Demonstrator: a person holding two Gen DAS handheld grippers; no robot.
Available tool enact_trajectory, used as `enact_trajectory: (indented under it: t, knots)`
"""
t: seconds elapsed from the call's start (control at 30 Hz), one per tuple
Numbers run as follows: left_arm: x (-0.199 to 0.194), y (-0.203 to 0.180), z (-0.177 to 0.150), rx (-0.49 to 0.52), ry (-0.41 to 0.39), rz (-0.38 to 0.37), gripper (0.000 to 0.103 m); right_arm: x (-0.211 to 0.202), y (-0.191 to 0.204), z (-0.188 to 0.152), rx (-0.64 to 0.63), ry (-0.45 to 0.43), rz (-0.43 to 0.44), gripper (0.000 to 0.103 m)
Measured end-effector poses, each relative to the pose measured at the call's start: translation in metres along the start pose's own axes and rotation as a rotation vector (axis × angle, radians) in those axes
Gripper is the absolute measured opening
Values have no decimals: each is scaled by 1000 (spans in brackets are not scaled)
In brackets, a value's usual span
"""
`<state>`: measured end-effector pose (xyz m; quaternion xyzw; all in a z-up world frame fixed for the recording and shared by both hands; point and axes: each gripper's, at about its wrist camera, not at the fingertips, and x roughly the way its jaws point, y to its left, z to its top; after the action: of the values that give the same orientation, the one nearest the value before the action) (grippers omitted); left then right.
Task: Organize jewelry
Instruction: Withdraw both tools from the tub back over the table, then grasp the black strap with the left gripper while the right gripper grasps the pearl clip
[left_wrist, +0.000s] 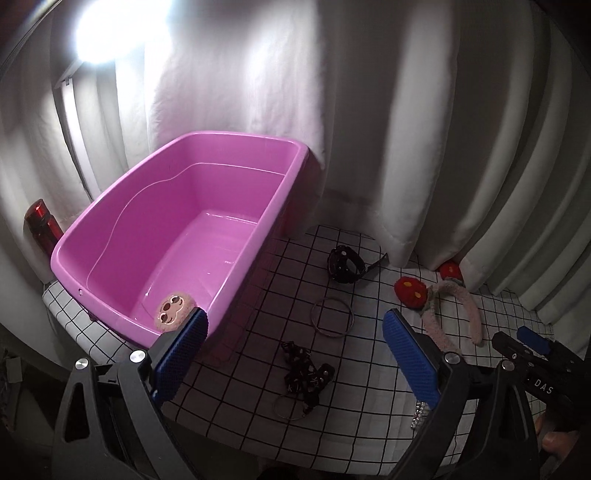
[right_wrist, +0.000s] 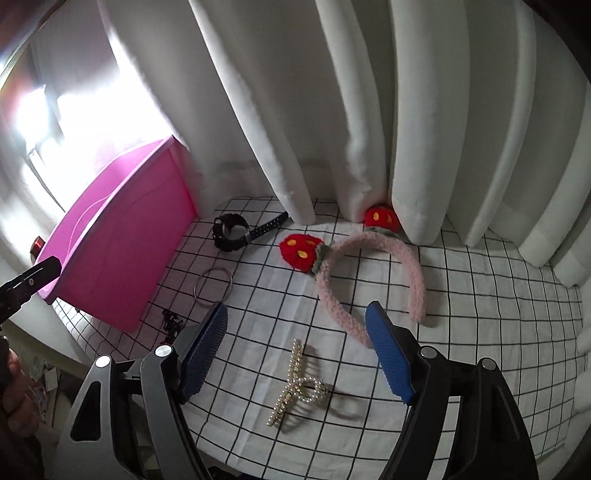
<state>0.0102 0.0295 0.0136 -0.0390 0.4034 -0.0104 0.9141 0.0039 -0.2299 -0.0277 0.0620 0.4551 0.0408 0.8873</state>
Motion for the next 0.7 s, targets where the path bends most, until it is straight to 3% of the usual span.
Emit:
enact_trajectory:
  t: [0.37,0.7]
  knots:
    - [40,-30,-43,75,150,-29,94,18,-24,-45,69,105,2,74]
    - [75,-33,-74,109,244,-19,94,42,-29,-75,121,169,15,74]
